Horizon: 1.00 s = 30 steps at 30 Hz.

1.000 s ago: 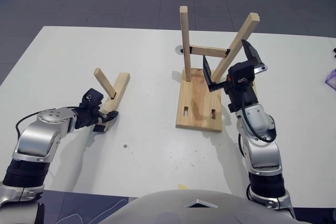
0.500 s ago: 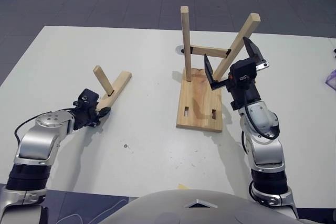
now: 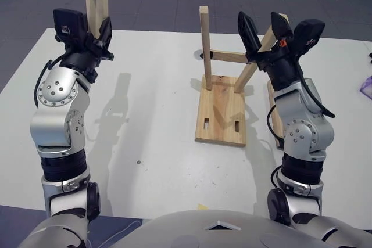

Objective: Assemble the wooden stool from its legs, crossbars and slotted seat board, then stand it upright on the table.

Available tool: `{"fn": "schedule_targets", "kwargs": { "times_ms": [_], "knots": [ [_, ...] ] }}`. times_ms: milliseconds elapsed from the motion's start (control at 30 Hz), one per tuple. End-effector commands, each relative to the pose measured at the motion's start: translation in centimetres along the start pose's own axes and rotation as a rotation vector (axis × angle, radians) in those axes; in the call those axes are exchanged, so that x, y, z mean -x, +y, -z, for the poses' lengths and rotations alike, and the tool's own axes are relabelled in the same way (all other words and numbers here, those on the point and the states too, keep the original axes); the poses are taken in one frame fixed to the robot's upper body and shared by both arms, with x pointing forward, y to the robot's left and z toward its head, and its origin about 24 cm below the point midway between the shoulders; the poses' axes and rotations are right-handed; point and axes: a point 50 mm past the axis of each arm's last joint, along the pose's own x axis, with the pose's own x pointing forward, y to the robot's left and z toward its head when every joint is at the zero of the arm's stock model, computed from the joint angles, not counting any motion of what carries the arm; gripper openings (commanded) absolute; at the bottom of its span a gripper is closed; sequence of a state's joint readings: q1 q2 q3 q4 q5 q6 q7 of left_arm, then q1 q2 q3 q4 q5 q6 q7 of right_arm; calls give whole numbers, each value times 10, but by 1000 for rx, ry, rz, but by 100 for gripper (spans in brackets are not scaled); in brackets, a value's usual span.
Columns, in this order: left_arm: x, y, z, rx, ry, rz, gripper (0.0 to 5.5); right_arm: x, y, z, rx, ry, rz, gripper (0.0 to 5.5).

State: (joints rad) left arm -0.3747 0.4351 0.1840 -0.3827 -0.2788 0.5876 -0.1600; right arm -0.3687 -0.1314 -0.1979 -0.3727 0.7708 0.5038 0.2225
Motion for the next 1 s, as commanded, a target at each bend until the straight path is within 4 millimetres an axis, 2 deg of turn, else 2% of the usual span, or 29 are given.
{"fn": "schedule_targets", "kwargs": {
  "times_ms": [33,100,233,400,600,767,1000],
  "knots": [
    [5,-63,-38,1,-233,440,206,-19,38,-45,-358,-35,-373,540],
    [9,-74,-31,59,-210,517,206,-23,43,-39,-349,13,-385,540],
    [13,-94,-19,43,-180,613,206,-31,44,-27,-341,101,-324,540],
    [19,-109,-16,44,-182,645,206,-32,40,-29,-337,116,-275,540],
    [20,-109,-13,-5,-176,608,206,-38,36,-35,-333,93,-204,434],
    [19,-114,-8,-123,-177,628,206,-37,33,-27,-392,169,-185,351],
    [22,-114,-9,-170,-187,629,206,-35,30,-23,-467,221,-155,236]
  ]
}}
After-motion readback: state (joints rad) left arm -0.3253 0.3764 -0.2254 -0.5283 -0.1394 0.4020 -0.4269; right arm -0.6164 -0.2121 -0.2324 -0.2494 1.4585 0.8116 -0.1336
